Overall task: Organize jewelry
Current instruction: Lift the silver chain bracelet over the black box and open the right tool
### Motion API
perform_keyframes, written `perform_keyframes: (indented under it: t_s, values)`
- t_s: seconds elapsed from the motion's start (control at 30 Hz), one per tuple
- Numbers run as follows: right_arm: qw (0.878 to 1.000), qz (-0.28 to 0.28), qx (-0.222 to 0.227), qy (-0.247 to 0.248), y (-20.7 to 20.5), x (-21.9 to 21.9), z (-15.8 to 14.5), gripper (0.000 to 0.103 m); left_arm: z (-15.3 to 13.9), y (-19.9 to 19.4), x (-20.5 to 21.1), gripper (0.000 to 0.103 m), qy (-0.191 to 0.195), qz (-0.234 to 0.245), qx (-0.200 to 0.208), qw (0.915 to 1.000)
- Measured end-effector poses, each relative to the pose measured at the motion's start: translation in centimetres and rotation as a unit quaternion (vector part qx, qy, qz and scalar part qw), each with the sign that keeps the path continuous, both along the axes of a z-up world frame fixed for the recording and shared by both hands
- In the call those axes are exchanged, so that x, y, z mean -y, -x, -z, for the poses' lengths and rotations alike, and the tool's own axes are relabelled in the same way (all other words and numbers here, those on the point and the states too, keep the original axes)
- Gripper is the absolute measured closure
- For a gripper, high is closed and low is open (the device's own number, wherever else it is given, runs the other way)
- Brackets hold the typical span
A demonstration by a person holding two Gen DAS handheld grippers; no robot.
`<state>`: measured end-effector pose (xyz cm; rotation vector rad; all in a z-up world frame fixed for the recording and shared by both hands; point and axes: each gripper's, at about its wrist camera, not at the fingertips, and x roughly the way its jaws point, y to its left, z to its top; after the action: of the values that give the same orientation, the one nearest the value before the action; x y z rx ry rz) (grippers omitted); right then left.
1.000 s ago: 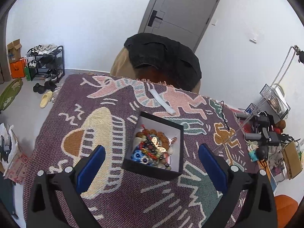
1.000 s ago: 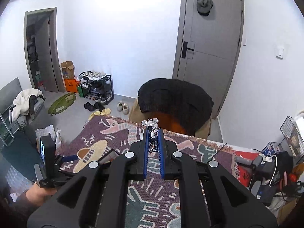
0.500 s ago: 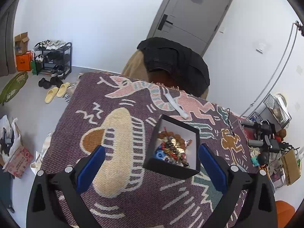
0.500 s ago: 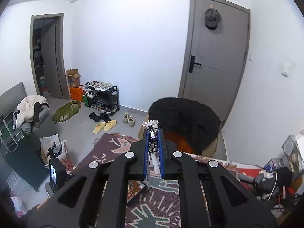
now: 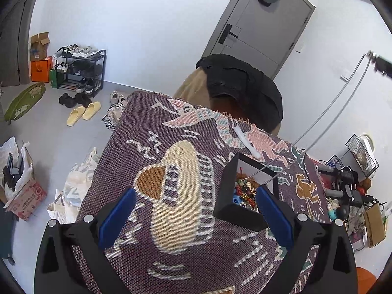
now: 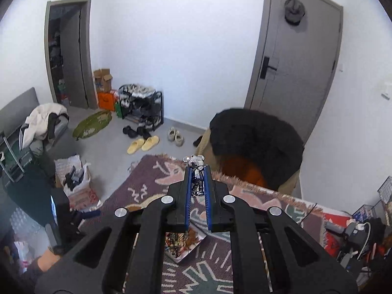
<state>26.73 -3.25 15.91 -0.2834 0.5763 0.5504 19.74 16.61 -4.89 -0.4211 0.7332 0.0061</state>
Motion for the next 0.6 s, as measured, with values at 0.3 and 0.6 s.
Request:
perform_keyframes:
  t_s: [0.3, 0.6]
  values:
    - [0.995, -0.029, -0.081, 0.048, -2.0, -2.4, 7.5, 0.092, 1.0, -0.1, -0.2, 0.008, -0.001, -0.002, -0.010, 1.0000]
    - [0.995, -0.030, -0.074, 0.065, -1.6, 0.3, 7.7, 0.013, 1.5, -0.7, 0.1, 0.008, 0.000, 0.000, -0.014, 0.9999]
